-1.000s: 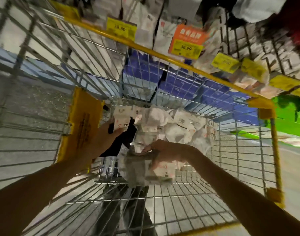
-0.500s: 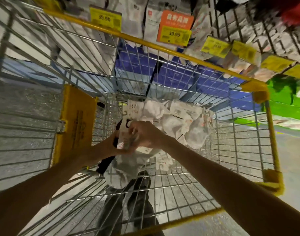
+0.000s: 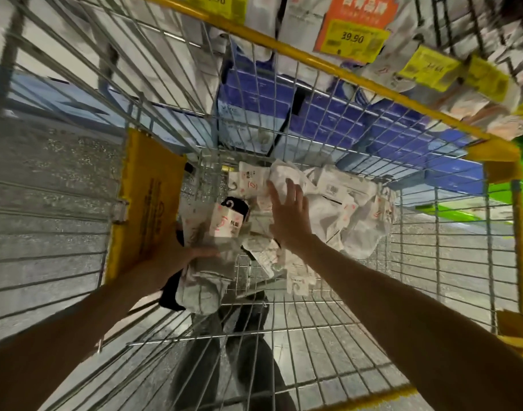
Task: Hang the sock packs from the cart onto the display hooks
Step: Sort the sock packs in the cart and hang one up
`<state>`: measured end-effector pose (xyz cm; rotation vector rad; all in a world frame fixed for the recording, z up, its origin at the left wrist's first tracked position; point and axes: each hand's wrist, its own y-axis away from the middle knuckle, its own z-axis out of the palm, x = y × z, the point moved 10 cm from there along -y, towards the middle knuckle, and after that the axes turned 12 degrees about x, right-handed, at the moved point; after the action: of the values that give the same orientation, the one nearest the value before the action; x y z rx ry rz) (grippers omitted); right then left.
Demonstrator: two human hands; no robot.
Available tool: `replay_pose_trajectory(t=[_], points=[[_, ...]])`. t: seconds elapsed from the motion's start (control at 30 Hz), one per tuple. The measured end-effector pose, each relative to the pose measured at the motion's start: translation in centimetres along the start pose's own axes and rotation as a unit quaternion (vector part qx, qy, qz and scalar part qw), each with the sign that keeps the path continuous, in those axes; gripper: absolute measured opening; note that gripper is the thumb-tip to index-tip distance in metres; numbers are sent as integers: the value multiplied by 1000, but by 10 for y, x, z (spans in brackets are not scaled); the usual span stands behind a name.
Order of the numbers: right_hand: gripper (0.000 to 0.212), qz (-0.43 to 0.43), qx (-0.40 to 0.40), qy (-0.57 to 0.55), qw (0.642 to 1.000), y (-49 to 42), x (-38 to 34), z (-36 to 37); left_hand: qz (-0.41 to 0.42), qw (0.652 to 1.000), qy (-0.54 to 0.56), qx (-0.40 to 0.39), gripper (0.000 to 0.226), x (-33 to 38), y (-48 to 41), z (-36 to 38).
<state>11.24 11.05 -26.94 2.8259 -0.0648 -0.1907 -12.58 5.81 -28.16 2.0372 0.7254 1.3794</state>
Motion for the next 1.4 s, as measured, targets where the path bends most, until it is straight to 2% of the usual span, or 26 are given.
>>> replay_pose_trajectory(t=[0.07,0.13,0.23,0.3,0.37,0.43,0.53,0.6,0.67,0.77,0.93,0.97,1.0,1.07,1.13,1.2,1.3,1.33,1.4], points=[[84,10,2,13,1000,-11,-1,2,3,1000,-5,-8,69,4,-5,4],[63,16,28,16,999,-18,0,-1,7,1000,-5,-18,65,6,-8,10],[45,4,51,5,999,-13,-6,-6,13,1000,1,6,78,11,-11,9],[35,-17,70,-37,997,-1,-13,-16,19,1000,8,19,75,19,-9,9],[39,-44,103,-77,991,13,-17,-30,19,999,0,36,69,26,-8,7],[53,-63,131,-115,983,23,-17,-43,27,999,-5,46,65,30,-10,4],[60,-29,67,-135,988,26,-1,-37,48,996,-15,80,76,39,-7,-8],[47,9,20,-184,983,33,8,-43,71,990,-45,116,75,54,5,-20],[30,-8,30,-216,976,42,7,-73,100,980,-83,150,70,82,21,-32],[18,-48,32,-209,976,60,2,-143,168,968,-97,160,76,153,60,-41],[30,-72,32,-251,965,95,0,-283,312,928,-103,175,93,300,148,-59],[19,-90,44,-246,964,100,-3,-312,333,920,-110,174,94,325,166,-62],[18,-124,38,-237,963,108,-12,-339,350,915,-108,166,93,347,185,-66],[41,-127,61,-255,957,117,-21,-404,361,919,-75,140,76,380,219,-72],[51,-139,84,-277,947,129,-29,-470,369,922,-26,111,59,409,261,-80],[46,-145,113,-340,922,143,-44,-534,389,916,35,92,60,434,299,-88],[38,-137,154,-485,850,163,-41,-605,380,917,79,93,87,469,347,-111],[37,-151,176,-486,842,172,-41,-627,388,914,89,80,92,483,365,-116],[38,-167,217,-471,839,183,-42,-663,404,904,135,48,82,506,396,-124]])
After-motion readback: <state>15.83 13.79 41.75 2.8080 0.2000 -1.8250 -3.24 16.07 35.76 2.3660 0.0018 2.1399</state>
